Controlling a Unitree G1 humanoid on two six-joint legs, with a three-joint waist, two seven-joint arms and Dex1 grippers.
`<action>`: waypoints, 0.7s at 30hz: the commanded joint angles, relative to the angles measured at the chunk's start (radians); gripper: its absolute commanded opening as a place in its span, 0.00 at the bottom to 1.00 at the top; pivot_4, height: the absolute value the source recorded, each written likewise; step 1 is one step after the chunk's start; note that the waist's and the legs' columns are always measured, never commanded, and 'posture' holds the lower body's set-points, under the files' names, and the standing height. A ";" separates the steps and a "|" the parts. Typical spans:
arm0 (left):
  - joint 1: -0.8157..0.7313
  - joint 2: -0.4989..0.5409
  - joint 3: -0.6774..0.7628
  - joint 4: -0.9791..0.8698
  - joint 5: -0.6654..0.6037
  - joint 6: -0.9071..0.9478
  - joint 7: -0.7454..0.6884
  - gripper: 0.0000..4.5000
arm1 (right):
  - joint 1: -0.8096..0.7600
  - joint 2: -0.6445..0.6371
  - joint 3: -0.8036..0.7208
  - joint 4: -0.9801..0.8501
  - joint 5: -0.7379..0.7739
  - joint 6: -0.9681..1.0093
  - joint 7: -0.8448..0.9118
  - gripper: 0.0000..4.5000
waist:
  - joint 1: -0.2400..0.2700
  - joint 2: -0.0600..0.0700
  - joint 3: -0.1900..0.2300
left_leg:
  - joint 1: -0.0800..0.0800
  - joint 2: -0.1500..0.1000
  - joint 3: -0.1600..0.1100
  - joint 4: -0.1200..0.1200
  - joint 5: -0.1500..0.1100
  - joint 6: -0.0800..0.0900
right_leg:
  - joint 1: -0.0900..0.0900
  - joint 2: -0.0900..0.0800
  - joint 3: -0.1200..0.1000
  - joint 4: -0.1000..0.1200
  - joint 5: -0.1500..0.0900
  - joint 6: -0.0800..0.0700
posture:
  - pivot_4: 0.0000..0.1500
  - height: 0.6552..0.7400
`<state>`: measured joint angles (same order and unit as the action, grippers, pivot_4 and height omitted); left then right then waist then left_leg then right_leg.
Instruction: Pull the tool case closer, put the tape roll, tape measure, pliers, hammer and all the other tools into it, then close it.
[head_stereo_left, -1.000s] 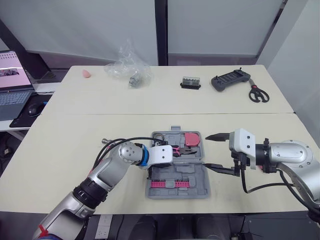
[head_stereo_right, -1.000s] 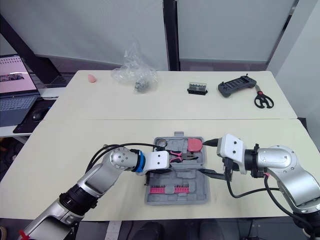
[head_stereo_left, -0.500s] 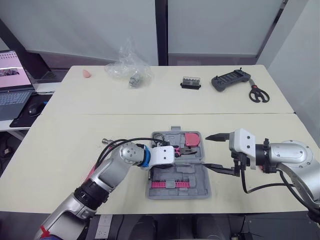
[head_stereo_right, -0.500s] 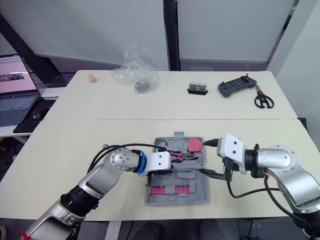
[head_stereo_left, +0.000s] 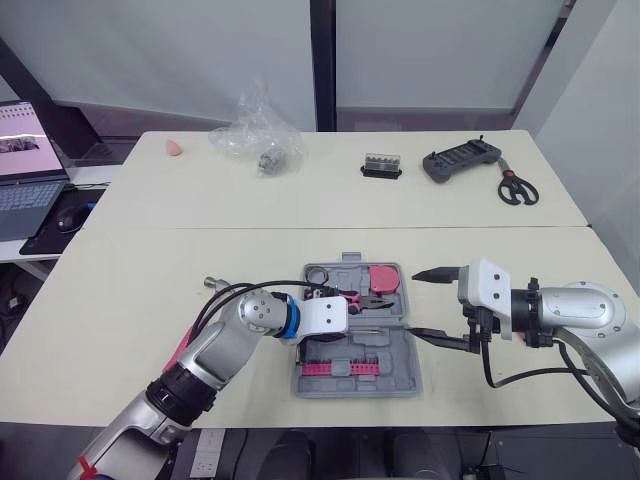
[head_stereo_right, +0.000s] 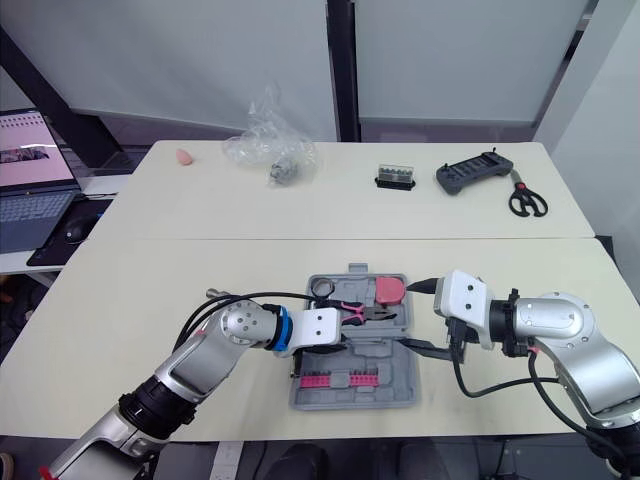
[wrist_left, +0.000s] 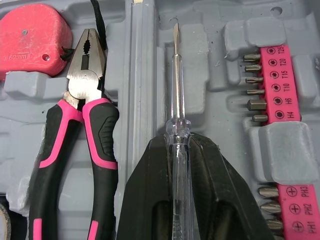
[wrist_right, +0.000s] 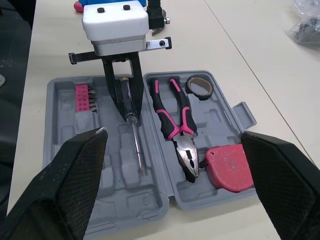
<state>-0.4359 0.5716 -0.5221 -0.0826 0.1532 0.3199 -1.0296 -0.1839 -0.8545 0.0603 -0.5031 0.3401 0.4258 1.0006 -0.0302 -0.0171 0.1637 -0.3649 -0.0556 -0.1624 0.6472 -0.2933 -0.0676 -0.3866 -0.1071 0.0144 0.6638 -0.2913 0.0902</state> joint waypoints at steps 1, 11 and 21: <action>-0.004 -0.001 0.014 -0.011 0.014 -0.024 0.017 0.04 | -0.017 0.002 -0.015 -0.013 0.008 -0.011 -0.001 1.00 | 0.000 0.000 0.000 | 0.000 0.000 0.000 0.000 0.000 0.000 | 0.000 0.000 0.000 0.000 0.000 0.000 | 1.00 1.00; -0.002 -0.003 0.029 -0.040 -0.006 -0.013 0.014 0.53 | -0.019 0.007 -0.018 -0.010 0.010 -0.007 -0.002 1.00 | 0.000 0.000 0.000 | 0.000 0.000 0.000 0.000 0.000 0.000 | 0.000 0.000 0.000 0.000 0.000 0.000 | 1.00 1.00; 0.003 0.022 0.064 -0.064 -0.041 -0.022 -0.004 0.40 | -0.015 0.011 -0.014 -0.002 0.005 -0.017 0.002 1.00 | 0.000 0.000 0.000 | 0.000 0.000 0.000 0.000 0.000 0.000 | 0.000 0.000 0.000 0.000 0.000 0.000 | 1.00 1.00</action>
<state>-0.4341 0.5887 -0.4852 -0.1312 0.1222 0.3179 -1.0350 -0.1867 -0.8461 0.0604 -0.4951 0.3370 0.4258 1.0009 -0.0306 -0.0171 0.1637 -0.3648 -0.0556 -0.1624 0.6472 -0.2933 -0.0677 -0.3866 -0.1071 0.0144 0.6639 -0.2913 0.0903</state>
